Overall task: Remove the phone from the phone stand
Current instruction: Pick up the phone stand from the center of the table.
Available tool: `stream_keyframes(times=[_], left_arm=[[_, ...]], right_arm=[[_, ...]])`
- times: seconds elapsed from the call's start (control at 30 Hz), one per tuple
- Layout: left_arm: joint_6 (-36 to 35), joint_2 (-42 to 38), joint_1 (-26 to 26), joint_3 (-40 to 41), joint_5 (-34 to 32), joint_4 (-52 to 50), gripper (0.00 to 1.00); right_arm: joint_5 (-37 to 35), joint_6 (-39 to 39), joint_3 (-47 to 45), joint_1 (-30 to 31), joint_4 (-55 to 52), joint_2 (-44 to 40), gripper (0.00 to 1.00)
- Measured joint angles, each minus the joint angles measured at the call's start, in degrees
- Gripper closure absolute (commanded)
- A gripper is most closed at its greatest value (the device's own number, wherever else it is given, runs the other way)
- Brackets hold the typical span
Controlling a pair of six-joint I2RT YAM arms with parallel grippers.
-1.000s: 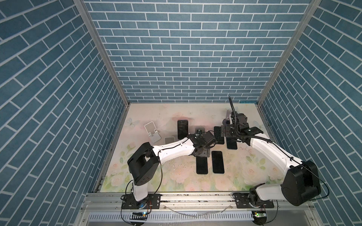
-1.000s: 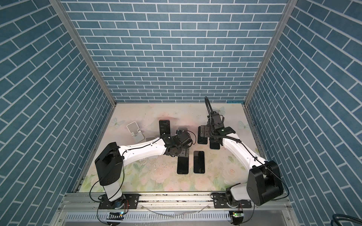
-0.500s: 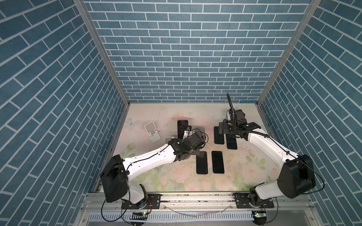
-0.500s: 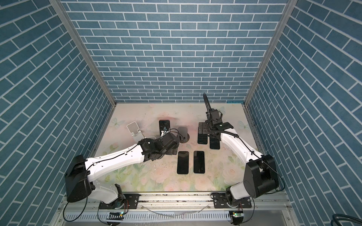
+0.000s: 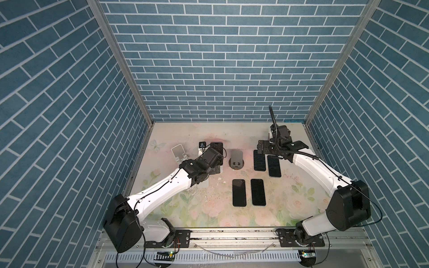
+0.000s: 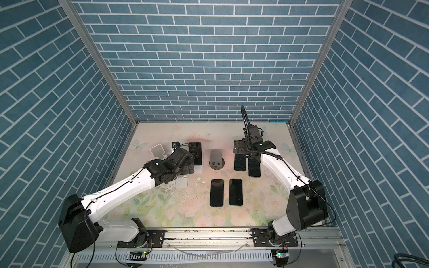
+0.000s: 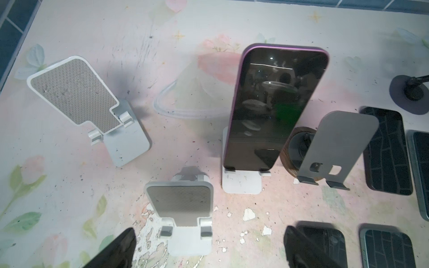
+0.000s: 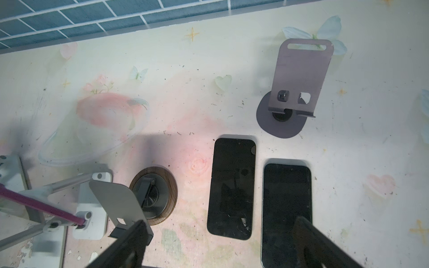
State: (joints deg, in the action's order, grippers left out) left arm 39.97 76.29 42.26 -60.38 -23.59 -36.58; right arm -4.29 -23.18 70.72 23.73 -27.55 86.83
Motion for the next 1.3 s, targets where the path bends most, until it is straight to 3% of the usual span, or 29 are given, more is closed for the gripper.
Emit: stream_keyframes(times=[0.27, 0.73, 1.3], left_arm=[[1.6, 1.7, -5.4, 1.7, 4.3, 0.6, 0.0], [1.5, 9.5, -8.4, 2.6, 8.3, 4.8, 0.04], [-0.3, 10.7, -9.3, 2.6, 7.3, 6.9, 0.39]], right_arm=[[0.0, 0.0, 2.4, 0.0, -1.2, 2.8, 0.02], [-0.4, 0.1, 3.9, 0.0, -2.6, 6.3, 0.01], [-1.1, 0.1, 4.9, 0.0, -4.2, 9.0, 0.01]])
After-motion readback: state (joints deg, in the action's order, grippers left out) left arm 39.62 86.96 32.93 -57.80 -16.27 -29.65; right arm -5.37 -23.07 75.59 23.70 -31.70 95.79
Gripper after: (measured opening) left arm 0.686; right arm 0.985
